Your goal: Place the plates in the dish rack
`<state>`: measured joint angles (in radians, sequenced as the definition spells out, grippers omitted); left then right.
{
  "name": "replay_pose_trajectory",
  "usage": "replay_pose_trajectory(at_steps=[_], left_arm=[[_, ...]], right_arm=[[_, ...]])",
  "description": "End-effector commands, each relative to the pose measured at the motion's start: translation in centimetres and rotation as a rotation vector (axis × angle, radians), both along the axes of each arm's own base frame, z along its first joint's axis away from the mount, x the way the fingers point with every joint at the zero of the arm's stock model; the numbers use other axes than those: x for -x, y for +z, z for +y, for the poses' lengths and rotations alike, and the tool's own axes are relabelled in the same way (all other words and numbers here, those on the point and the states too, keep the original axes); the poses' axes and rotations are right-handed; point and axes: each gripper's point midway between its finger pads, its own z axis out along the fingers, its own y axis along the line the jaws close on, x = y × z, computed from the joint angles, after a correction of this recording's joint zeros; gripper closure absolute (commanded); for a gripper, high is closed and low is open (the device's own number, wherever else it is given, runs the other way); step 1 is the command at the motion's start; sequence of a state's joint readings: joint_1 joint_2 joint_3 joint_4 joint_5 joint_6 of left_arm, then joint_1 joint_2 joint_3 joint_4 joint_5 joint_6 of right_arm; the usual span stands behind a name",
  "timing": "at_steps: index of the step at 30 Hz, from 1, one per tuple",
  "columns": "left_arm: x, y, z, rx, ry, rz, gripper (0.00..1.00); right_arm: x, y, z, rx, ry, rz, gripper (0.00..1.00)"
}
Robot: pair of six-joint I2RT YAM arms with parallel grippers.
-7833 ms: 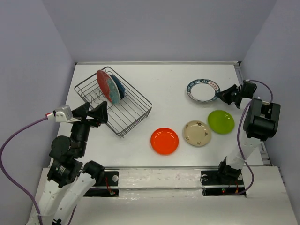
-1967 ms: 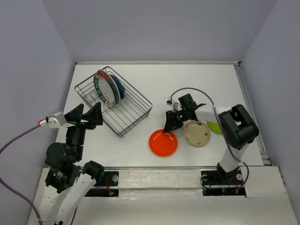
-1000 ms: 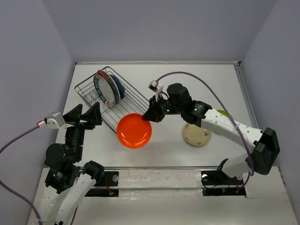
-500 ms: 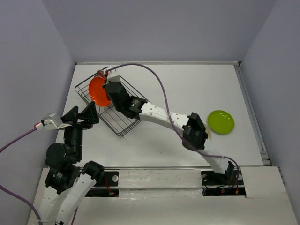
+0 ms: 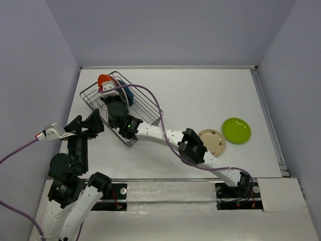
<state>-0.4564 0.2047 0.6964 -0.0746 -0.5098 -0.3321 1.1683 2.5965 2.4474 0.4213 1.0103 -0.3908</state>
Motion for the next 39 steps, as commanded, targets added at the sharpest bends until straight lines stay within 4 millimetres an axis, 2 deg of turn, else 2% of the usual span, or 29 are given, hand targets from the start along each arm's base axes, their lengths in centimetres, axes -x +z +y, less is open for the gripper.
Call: replay_pose_trajectory(at_steps=[1,10,15,17,23,26,30,33,39], left_arm=[[1.0,2.4,0.8,0.049,0.019,-0.071,0.01],[1.1,2.4,1.3,0.054,0.038,-0.072,0.01],[1.2,2.4,1.4,0.054,0.045,-0.072,0.01],[1.2,2.4,1.4,0.054,0.045,-0.073,0.01],[1.3,2.5,1.5,0.055,0.045,-0.077,0.01],[1.3,2.5,1.4,0.055,0.042,-0.076,0.01],[1.3,2.5,1.4,0.055,0.042,-0.078,0.01],[1.3,2.5,1.5,0.056,0.044,-0.080,0.01],[1.4,2.6,1.5,0.055,0.043,-0.082,0.01]], right_arm=[[0.0,4.0,-1.7,-0.137,-0.074,-0.086,0.93],[-0.4,-0.5,-0.5,-0.064,-0.061,-0.054,0.93],[0.5,-2.9,1.4,-0.015,-0.002,-0.038,0.93],[0.4,-4.4,1.8,0.039,0.000,-0.041,0.93],[1.3,-6.2,2.8,0.138,0.013,-0.060,0.93],[1.7,-5.8,2.5,0.153,-0.013,-0.085,0.93],[2.0,-2.5,1.0,0.142,-0.070,-0.167,0.93],[2.2,0.0,0.6,0.118,-0.068,-0.216,0.93],[2.5,2.1,0.0,0.087,-0.074,-0.247,0.93]])
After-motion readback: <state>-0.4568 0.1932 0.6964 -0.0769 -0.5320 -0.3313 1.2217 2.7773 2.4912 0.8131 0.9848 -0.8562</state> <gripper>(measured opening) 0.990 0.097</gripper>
